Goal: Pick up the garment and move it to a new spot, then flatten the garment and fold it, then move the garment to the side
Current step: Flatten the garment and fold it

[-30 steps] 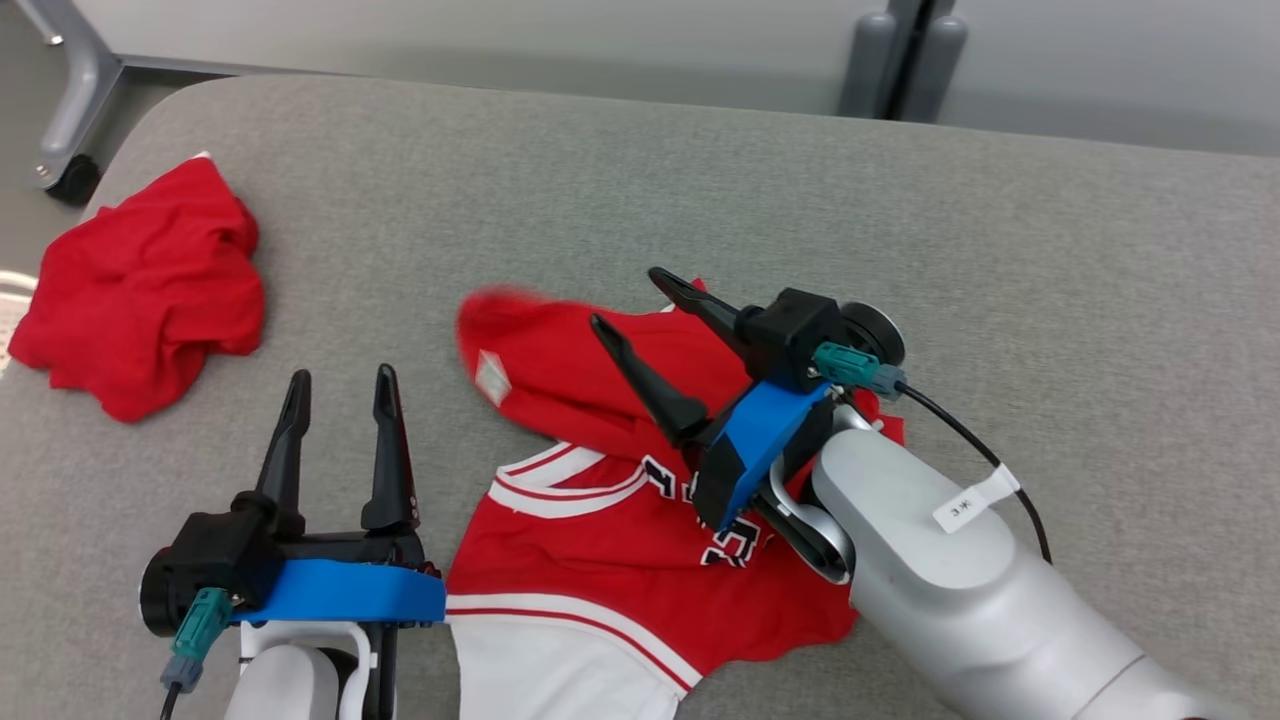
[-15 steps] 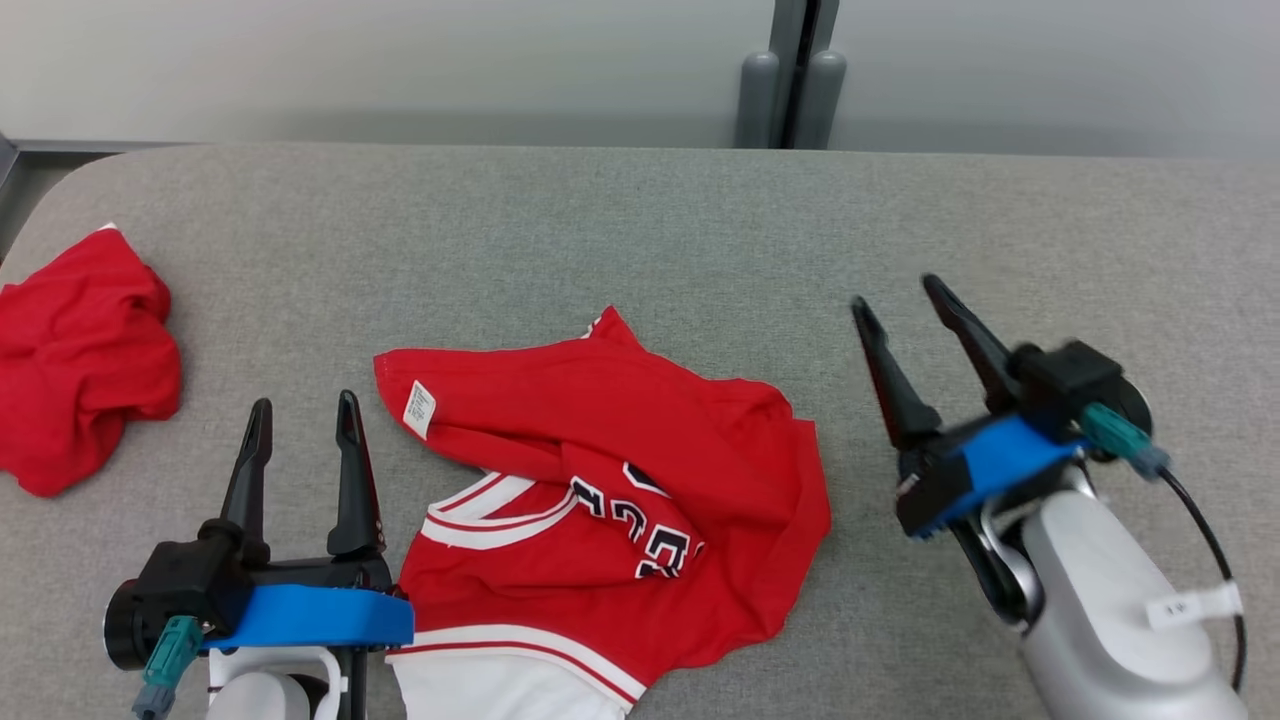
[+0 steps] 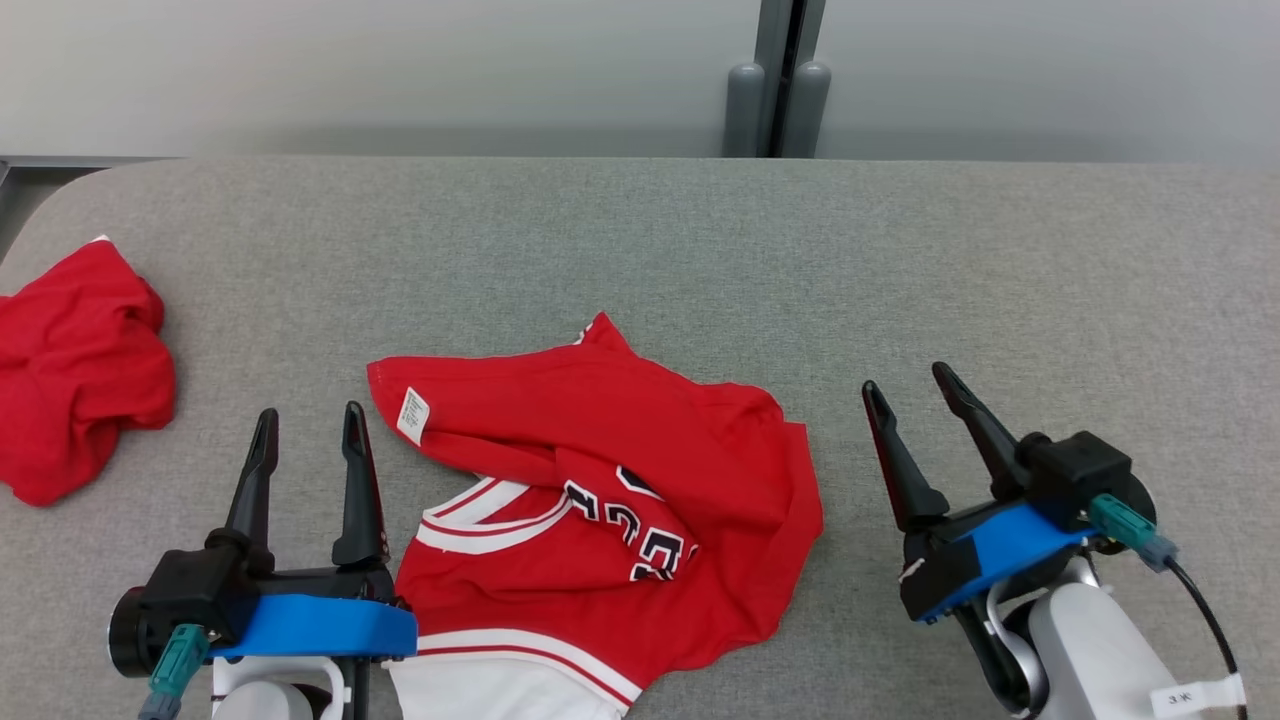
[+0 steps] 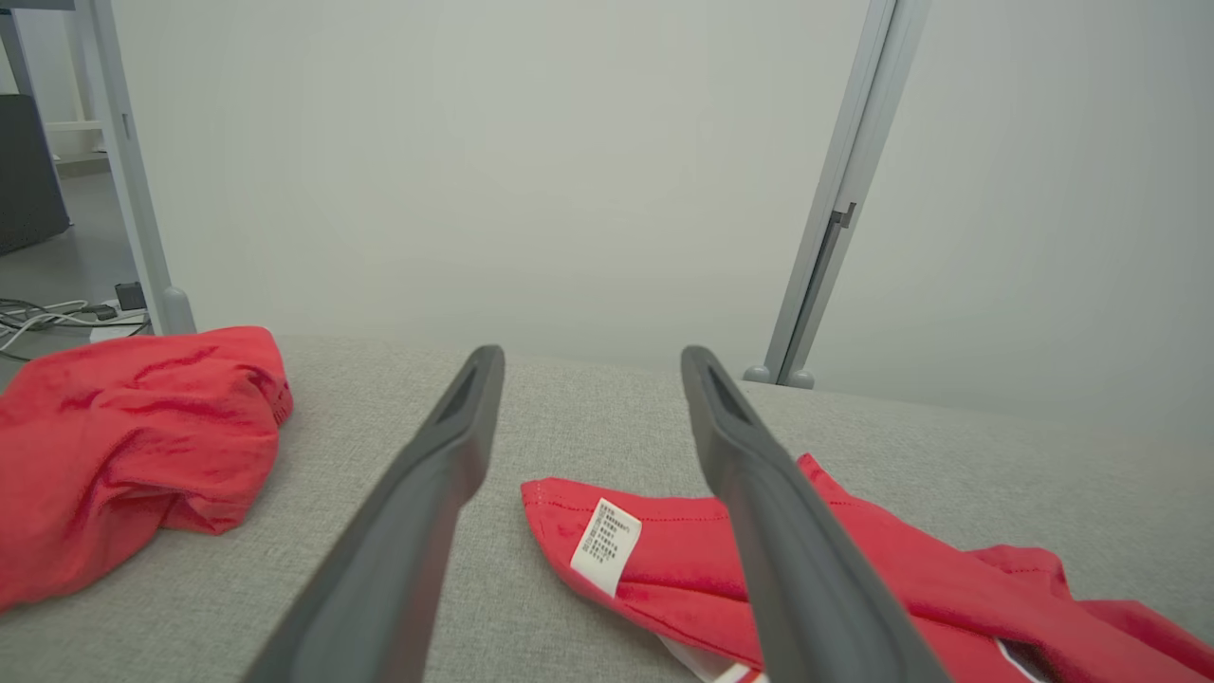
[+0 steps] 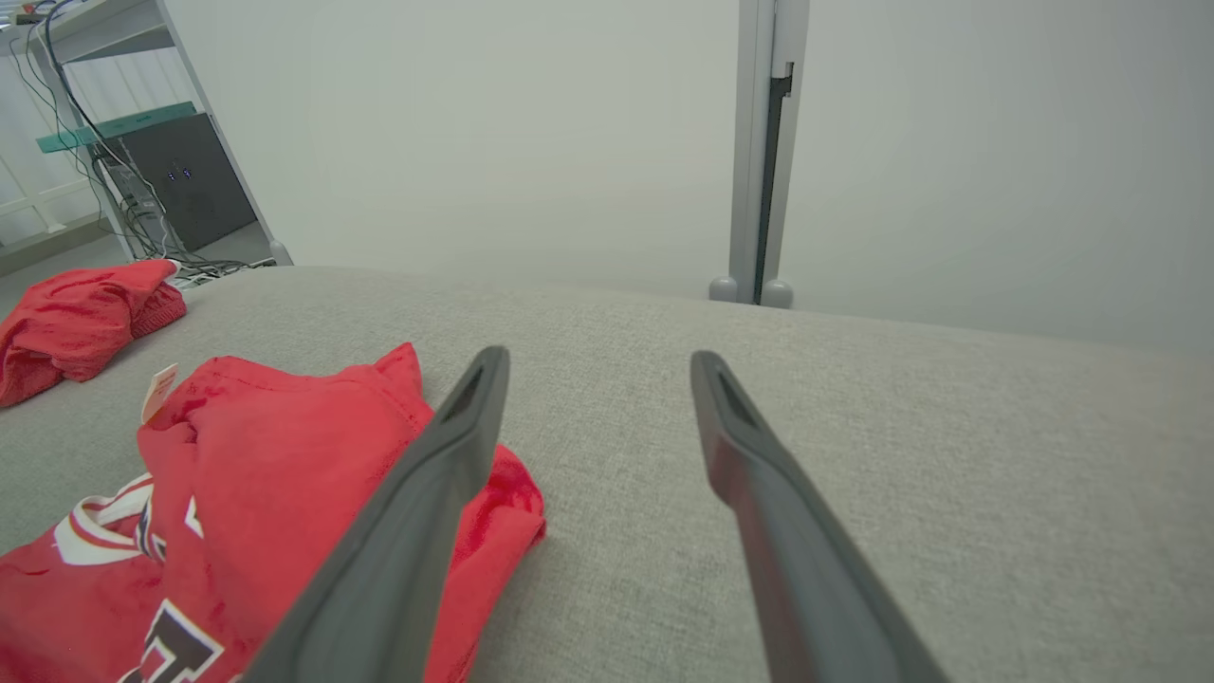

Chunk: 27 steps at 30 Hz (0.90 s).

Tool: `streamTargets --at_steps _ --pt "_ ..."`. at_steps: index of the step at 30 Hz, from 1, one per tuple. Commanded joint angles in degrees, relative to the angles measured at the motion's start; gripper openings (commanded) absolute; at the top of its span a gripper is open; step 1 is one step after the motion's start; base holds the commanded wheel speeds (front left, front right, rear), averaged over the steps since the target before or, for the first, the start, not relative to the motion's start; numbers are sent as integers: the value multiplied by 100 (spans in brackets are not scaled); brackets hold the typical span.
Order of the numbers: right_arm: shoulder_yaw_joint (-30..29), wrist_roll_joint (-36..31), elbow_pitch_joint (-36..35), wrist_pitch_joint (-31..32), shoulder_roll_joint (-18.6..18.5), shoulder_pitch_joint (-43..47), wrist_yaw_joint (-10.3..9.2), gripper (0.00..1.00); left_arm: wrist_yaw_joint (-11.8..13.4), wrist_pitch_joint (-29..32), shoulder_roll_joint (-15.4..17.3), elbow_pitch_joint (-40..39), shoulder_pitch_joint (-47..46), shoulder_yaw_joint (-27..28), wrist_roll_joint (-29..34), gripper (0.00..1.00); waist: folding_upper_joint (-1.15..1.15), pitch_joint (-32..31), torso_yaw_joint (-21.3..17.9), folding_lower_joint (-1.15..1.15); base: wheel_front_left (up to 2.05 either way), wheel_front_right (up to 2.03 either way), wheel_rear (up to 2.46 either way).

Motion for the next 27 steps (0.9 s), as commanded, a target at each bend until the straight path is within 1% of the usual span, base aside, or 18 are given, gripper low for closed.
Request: streamTargets --at_steps 1,4,6,12,15,18,19,20,21,24,27 --pt "27 -19 45 21 25 -100 3 100 -20 -28 -2 -4 -58 -5 29 100 1 8 23 1 0 0 0" --pt "148 -22 309 97 118 -294 3 100 -31 -28 -2 5 -102 -41 34 100 1 40 92 1 0 0 0" --pt "197 -20 605 153 174 -401 3 100 -40 -28 -2 7 -118 -70 21 100 1 73 147 1 0 0 0" --pt "290 -160 1726 211 311 -786 3 100 -24 -28 -1 12 -157 -117 -26 100 1 186 324 1 0 0 0" --pt "379 -94 2249 243 376 -874 3 100 -2 -28 -2 -3 -196 -142 -64 100 1 248 398 1 0 0 0" --pt "535 2 2596 165 404 -1011 3 100 18 -28 -2 -11 -219 -133 -69 100 1 291 429 1 0 0 0" --pt "601 50 2692 135 408 -1014 3 65 18 -28 -2 -15 -221 -129 -74 100 1 299 430 1 0 0 0" --pt "661 93 2775 97 411 -1020 3 4 28 -28 -2 -21 -219 -123 -79 100 1 305 425 1 0 0 0" --pt "730 145 2837 55 412 -1034 3 0 34 -28 -2 -26 -213 -117 -83 100 1 307 417 1 0 0 0" --pt "858 303 2876 -109 416 -1055 3 0 58 -28 -2 -26 -167 -89 -91 100 1 275 349 1 0 0 0" --pt "793 325 2742 -246 405 -993 2 0 75 -27 -2 -34 -109 -72 -91 100 1 219 236 1 0 0 0"
